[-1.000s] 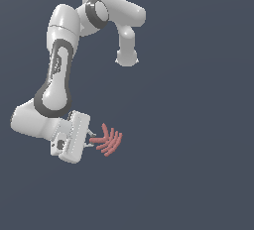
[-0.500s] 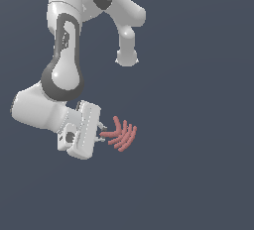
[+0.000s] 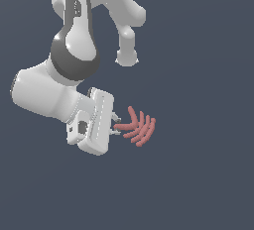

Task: Pick up the object and move it to a goal position.

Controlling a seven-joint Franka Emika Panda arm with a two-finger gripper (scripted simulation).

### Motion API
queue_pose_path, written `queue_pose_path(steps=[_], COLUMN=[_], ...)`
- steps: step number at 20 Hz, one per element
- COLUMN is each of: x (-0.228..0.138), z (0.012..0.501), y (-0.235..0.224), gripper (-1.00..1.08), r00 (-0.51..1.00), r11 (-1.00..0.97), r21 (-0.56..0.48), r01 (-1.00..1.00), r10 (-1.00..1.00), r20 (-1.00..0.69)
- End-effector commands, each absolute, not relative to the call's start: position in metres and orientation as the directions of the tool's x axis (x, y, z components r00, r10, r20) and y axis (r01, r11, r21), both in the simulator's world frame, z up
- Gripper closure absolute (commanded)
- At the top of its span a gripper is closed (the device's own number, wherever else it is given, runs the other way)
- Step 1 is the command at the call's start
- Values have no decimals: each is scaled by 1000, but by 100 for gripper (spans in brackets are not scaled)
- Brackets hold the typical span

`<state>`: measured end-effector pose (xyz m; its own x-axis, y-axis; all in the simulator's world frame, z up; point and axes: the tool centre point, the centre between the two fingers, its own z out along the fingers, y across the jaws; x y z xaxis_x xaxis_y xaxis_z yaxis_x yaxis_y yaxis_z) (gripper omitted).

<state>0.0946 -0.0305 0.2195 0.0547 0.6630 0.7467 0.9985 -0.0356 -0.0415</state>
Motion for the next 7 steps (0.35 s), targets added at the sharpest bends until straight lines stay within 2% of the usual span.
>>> queue_pose_path(steps=[1,7], x=[96,100], z=[233,245], y=[-21,-13], gripper=[108,108], r00=[56,56], r11=[-37,-38], r21=[-42,-41], r01=[998,998], r10=[662,661], r20=[747,748])
